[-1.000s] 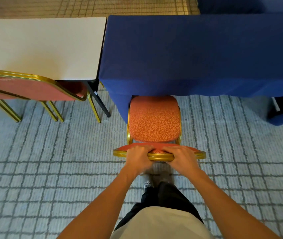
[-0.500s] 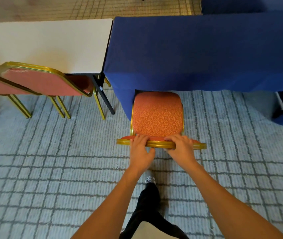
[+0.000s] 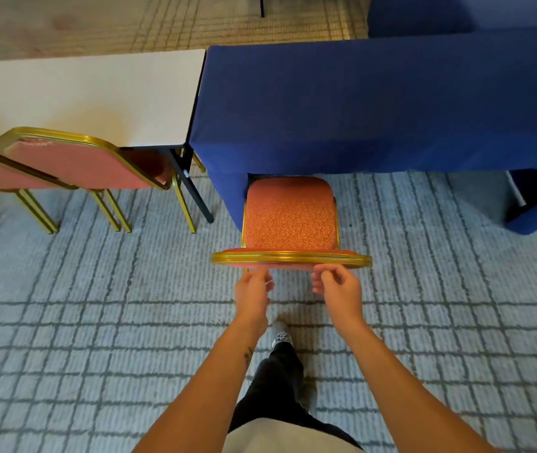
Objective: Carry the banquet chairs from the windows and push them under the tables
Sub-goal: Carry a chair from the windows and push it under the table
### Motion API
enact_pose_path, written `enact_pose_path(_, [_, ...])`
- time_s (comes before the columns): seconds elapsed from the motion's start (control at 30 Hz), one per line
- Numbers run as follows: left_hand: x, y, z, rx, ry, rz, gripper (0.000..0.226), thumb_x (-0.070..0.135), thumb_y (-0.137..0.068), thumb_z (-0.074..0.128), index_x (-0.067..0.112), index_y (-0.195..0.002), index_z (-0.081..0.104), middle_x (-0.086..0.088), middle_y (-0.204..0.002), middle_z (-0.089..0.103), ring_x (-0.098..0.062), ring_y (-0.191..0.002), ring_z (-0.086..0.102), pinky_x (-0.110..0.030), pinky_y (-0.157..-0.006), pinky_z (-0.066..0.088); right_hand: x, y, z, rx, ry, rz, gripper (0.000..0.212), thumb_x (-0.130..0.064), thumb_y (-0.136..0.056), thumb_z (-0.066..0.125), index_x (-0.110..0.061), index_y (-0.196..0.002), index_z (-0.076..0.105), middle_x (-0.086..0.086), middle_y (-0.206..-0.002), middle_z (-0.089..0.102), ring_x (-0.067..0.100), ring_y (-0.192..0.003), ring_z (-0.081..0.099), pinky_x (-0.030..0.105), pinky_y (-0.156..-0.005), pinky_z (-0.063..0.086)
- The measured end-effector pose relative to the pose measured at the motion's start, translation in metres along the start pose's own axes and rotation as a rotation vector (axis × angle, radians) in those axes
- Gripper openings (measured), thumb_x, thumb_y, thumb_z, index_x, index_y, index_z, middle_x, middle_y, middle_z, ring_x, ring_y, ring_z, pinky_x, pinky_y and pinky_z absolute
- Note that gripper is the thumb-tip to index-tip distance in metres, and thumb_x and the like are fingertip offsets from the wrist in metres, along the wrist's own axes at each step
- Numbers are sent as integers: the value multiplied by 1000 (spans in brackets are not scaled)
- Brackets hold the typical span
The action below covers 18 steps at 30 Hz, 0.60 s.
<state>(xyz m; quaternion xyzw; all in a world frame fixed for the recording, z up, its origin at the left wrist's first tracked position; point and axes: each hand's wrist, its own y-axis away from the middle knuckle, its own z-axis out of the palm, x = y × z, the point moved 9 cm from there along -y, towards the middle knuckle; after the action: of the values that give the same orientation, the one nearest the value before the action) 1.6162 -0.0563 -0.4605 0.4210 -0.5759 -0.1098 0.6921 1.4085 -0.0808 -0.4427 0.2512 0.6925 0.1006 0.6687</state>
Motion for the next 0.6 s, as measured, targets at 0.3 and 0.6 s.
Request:
enact_pose_path(0.3, [9, -63, 54, -124, 669, -345, 50, 40, -104, 56, 6, -140, 52, -25, -126, 60, -42, -116, 59, -63, -107, 44, 39, -65, 57, -24, -748, 502, 46, -36, -95, 70, -11, -133, 59, 17, -130, 65, 36, -114, 66, 54, -92, 58])
enact_pose_path(0.6, [27, -110, 77, -116, 623, -284, 10, 9, -92, 46, 7, -91, 55, -19, -102, 60, -40, -104, 58, -70, -105, 43, 26, -117, 61, 66, -714, 490, 39, -5, -95, 55, 2, -133, 55, 28, -127, 65, 38, -110, 65, 56, -85, 60])
